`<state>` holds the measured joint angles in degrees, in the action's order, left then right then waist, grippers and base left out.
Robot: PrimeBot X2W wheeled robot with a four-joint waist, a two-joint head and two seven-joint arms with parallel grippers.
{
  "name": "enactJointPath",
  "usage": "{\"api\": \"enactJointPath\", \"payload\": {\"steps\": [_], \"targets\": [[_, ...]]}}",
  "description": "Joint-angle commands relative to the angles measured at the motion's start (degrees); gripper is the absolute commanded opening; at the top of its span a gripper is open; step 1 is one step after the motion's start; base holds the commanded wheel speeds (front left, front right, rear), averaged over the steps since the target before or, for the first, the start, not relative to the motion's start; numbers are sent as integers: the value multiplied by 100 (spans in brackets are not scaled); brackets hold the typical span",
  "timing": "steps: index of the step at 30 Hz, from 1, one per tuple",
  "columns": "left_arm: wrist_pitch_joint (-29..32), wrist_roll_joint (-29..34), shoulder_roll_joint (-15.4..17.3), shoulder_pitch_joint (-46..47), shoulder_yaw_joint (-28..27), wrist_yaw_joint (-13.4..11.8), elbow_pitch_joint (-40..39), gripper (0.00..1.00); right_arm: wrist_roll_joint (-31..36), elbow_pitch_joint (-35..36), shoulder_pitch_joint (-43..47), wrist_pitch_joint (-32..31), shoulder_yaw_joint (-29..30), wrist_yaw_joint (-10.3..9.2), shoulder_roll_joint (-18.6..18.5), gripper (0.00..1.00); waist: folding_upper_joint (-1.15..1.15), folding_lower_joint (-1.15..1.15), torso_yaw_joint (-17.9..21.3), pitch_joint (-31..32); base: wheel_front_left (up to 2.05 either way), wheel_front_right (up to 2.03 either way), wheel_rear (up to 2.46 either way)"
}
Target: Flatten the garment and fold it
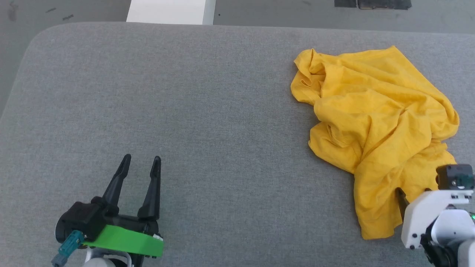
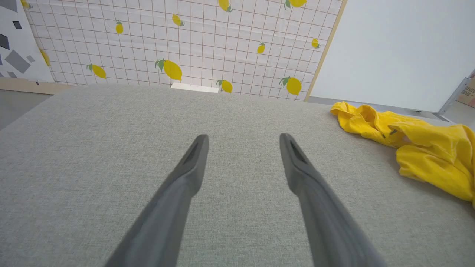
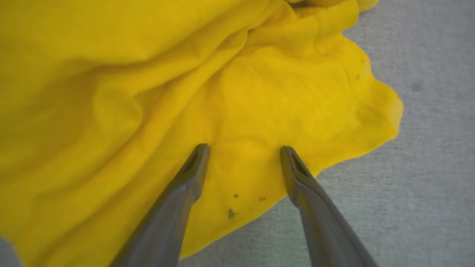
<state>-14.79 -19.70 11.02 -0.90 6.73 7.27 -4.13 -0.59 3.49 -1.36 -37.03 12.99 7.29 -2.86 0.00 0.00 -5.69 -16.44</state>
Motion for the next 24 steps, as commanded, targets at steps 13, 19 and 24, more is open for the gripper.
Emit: {"api": "enactJointPath", "payload": {"steps": [13, 19, 24], "targets": [[-21, 29, -12, -37, -77, 22, -9, 100, 455, -386, -873, 70, -237, 20, -32, 0, 0, 0, 77, -28, 0, 0, 0], [-21, 15, -45, -18, -91, 22, -38, 100, 357, 391, -669, 99, 469, 20, -20, 0, 0, 0, 248, -43, 0, 0, 0], [-21, -9, -49, -9, -86, 22, -38, 100, 434, 762, 60, 30, 1556, 20, -10, 0, 0, 0, 277, -62, 0, 0, 0]]}}
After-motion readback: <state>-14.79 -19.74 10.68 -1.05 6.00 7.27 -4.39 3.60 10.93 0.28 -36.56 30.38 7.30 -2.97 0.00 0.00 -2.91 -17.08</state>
